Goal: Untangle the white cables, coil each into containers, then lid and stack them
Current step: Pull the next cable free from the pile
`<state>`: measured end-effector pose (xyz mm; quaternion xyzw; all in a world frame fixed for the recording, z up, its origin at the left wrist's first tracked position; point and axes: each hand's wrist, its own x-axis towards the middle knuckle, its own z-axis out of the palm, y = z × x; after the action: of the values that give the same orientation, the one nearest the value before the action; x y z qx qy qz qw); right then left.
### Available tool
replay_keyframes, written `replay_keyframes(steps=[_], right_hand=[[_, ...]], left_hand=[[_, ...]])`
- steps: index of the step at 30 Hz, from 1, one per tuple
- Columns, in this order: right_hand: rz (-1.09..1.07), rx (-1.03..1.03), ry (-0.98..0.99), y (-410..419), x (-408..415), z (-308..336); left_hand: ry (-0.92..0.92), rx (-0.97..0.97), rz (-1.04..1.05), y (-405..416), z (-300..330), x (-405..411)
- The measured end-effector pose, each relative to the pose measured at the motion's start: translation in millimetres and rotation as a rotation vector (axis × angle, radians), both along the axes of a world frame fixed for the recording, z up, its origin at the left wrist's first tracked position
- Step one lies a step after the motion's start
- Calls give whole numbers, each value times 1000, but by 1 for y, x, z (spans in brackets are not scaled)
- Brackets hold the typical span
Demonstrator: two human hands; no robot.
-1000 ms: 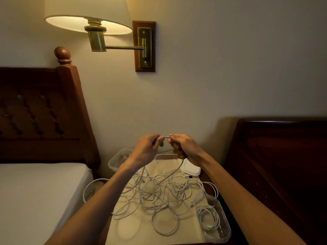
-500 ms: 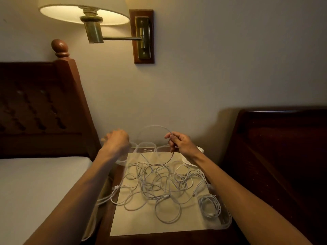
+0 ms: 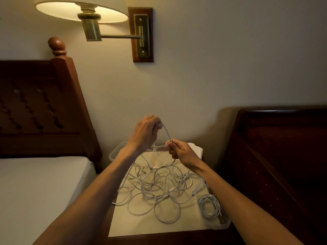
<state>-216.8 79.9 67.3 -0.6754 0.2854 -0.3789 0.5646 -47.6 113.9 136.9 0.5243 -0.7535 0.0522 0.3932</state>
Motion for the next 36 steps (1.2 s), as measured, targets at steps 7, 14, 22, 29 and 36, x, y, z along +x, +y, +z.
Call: replay_keyframes(steps=[7,14,22,29,36], right_hand=[[-33,19,-24,5,-1,-17],[97,166,-91,2,-5,13],[322,495,-375,13,-23,74],[102,432,-430,-2,-32,122],[39,518,-582,-13,-43,140]], left_hand=[[125,-238,114,5,26,11],[243,-206,222,8,16,36],[378,-29,257,12,-13,44],[535,358,60,32,-24,12],[989,552,22,44,-38,-25]])
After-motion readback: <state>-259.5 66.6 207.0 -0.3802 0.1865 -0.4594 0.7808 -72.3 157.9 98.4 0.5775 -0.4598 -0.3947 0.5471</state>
